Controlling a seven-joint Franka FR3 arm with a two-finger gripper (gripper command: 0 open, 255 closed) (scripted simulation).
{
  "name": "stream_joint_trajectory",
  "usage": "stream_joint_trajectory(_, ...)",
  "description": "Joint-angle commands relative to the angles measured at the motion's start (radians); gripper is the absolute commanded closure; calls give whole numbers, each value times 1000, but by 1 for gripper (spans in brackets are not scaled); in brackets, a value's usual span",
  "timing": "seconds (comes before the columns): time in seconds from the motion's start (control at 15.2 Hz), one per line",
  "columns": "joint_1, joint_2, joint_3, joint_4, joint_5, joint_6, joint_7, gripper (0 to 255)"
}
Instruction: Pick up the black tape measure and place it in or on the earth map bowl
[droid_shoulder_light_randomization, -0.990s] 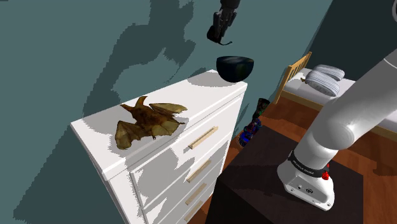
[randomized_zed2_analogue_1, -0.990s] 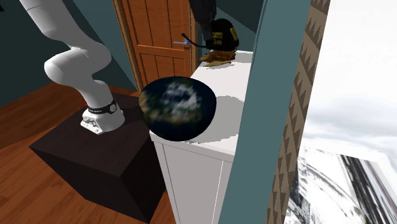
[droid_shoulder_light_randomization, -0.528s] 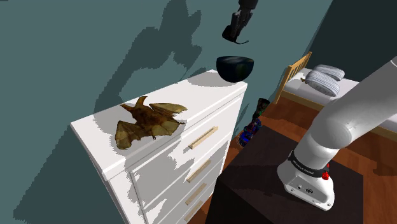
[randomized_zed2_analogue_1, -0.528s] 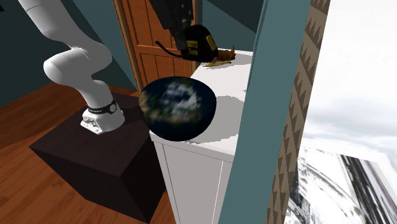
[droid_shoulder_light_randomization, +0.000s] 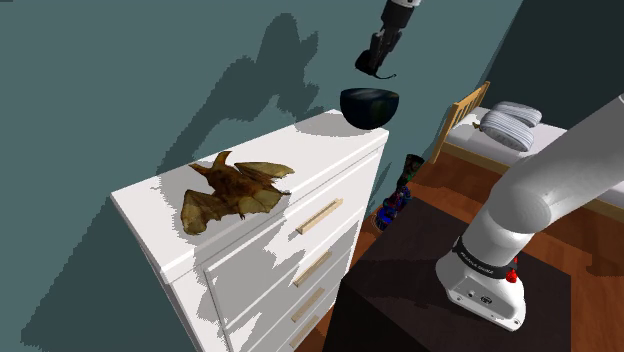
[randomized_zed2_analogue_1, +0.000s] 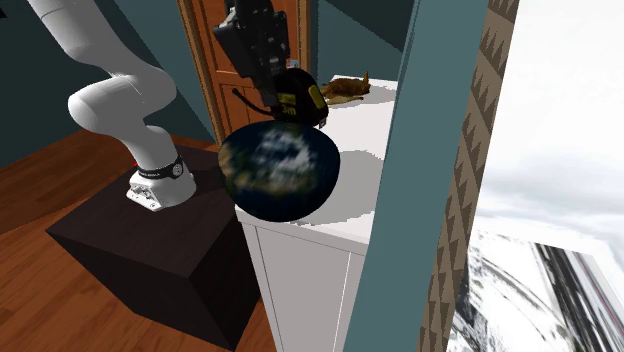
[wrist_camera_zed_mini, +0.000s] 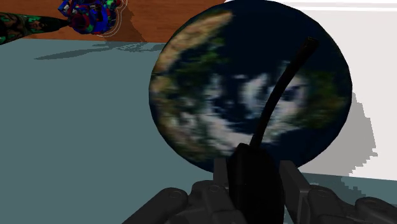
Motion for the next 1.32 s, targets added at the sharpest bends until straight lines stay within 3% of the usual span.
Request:
stream_joint_trajectory(0.0, 0, -2, 0, -31, 0, 30, 1, 255)
stream_joint_trajectory(0.46, -2, -5, -3, -128, -2, 123, 0, 255)
stream_joint_trajectory(0.99, -2, -5, -3, -128, -2, 123, 0, 255)
stream_joint_trajectory(1.06, -2, -5, -3, -128, -2, 123, 0, 0)
stream_joint_trajectory(1.25, -2, -5, -3, -128, -2, 123, 0, 0)
